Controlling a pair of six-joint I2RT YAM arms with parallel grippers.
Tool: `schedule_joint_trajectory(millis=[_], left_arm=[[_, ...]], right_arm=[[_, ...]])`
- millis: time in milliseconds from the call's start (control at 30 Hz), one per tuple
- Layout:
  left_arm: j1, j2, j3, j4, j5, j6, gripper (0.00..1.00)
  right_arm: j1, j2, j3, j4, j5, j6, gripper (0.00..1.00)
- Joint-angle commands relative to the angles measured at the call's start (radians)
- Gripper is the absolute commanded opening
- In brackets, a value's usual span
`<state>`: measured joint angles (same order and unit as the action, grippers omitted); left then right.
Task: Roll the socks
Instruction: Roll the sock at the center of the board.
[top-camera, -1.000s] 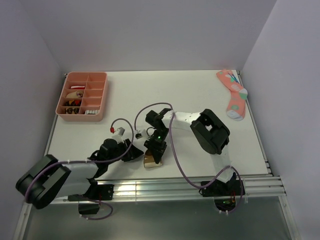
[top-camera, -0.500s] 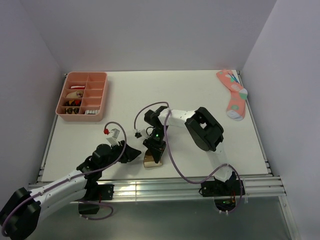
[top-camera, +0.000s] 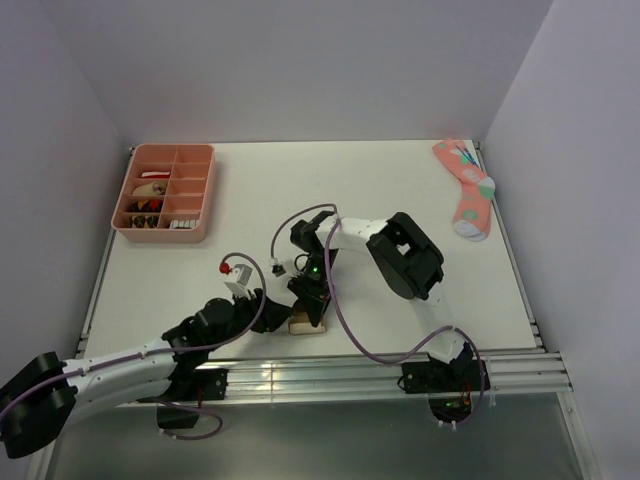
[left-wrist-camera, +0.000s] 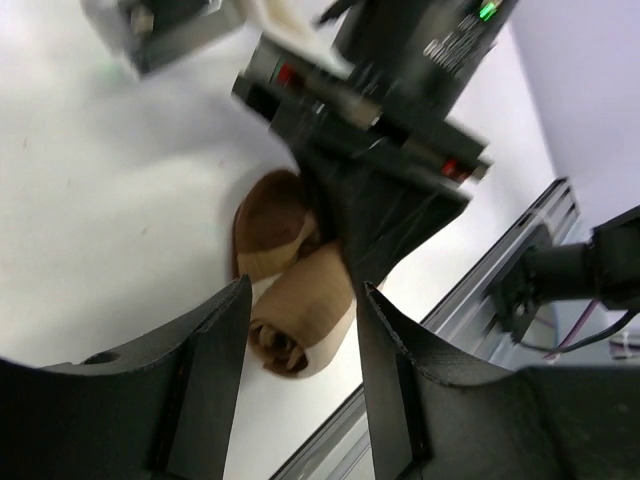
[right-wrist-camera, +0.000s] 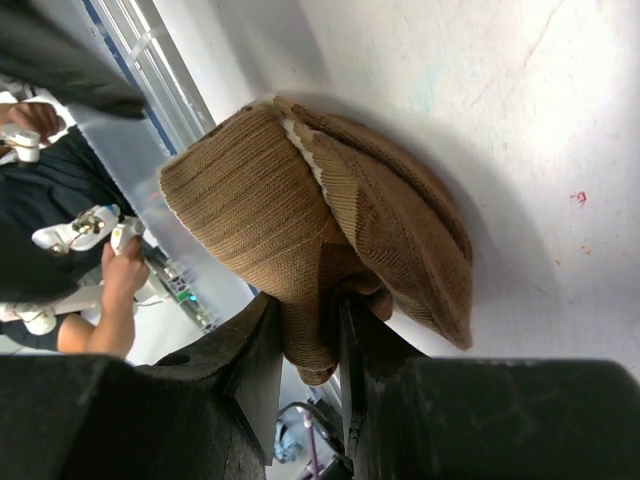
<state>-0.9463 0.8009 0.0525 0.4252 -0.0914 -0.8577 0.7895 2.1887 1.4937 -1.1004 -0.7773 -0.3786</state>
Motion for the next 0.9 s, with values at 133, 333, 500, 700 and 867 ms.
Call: schedule_joint_trajectory(millis=[133, 333, 500, 700, 867], left_arm=[[-0.009, 0.047, -0.037, 0.109, -0.030, 0.039, 0.57], [-0.043, 0.089, -0.049, 0.214, -0.039, 0.068, 0.56], [-0.062, 0.122, -0.080, 0.300, -0.024, 0.089, 0.56], [-0.095, 0.198, -0.086, 0.351, -0.077, 0.072, 0.56], [-0.114, 0.236, -0.095, 0.386, -0.113, 0.065, 0.57]], right_arm=[[-0.006, 0.112, -0.059, 0.103, 0.358, -0.074, 0.19], [-0.007, 0.111, -0.069, 0.106, 0.358, -0.077, 0.21], [-0.007, 0.118, -0.056, 0.096, 0.342, -0.075, 0.22], [-0.015, 0.132, -0.030, 0.073, 0.340, -0.074, 0.23], [-0.018, 0.146, -0.026, 0.062, 0.342, -0.074, 0.24]])
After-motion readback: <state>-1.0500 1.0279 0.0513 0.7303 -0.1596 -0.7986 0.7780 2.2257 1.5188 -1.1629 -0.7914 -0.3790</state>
